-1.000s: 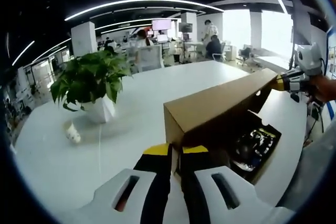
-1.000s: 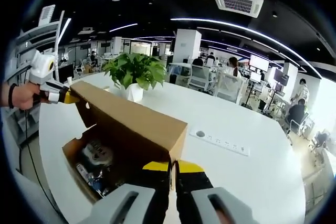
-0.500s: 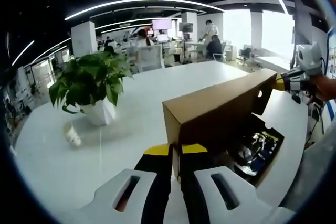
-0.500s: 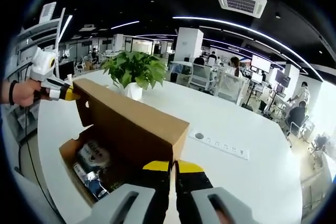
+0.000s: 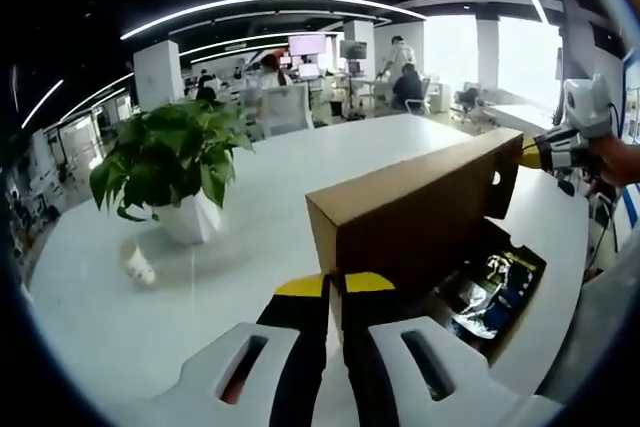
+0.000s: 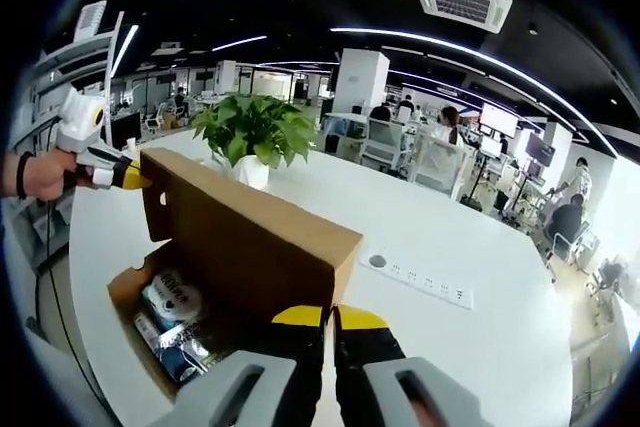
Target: Operate the shoe box by opening the lid, removing the specified soft item, and placing it in the target area until the item is outside and the box remains undamaged.
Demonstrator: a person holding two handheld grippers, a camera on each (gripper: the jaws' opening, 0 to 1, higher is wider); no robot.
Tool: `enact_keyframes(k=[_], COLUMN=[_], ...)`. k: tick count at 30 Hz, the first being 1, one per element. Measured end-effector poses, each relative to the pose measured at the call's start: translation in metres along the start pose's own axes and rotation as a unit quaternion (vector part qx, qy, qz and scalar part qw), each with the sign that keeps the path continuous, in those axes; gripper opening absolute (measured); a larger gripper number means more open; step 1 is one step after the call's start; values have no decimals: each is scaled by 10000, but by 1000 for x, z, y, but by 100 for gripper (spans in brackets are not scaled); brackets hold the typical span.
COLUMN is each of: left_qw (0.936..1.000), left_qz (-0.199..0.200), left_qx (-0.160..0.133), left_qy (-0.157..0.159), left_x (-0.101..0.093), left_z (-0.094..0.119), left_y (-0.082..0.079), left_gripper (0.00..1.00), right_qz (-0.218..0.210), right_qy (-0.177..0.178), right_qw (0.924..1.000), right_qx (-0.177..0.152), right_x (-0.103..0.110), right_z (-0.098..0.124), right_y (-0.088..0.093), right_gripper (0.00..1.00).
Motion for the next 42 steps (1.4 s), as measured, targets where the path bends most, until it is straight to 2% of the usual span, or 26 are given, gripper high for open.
enact_keyframes(k=[6,42], left_qw=[10000,9999], left_qz=[-100,-18], left_qx=[2,98], left_qy=[0,81], left_x=[2,17], left_z=[-3,-26], left_y=[-3,-17], left_gripper=[1,1], right_qz=[-4,124], right_qy=[-28,-148], right_qw=[10000,9992], right_qx=[69,342], right_x=[-2,-17], right_z=[-2,-26], right_y=[-4,-22], right_gripper=[0,0])
Point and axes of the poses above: the point that each gripper's makers call its tool centre point, and the gripper's own axes: z roughly backward along the fingers, x roughly to its left, y roughly out of its underside, the point moved 8 cm from there along z, roughly backward along the fingers, and after that the axes turned 10 degrees about x, right-handed, at the moved point
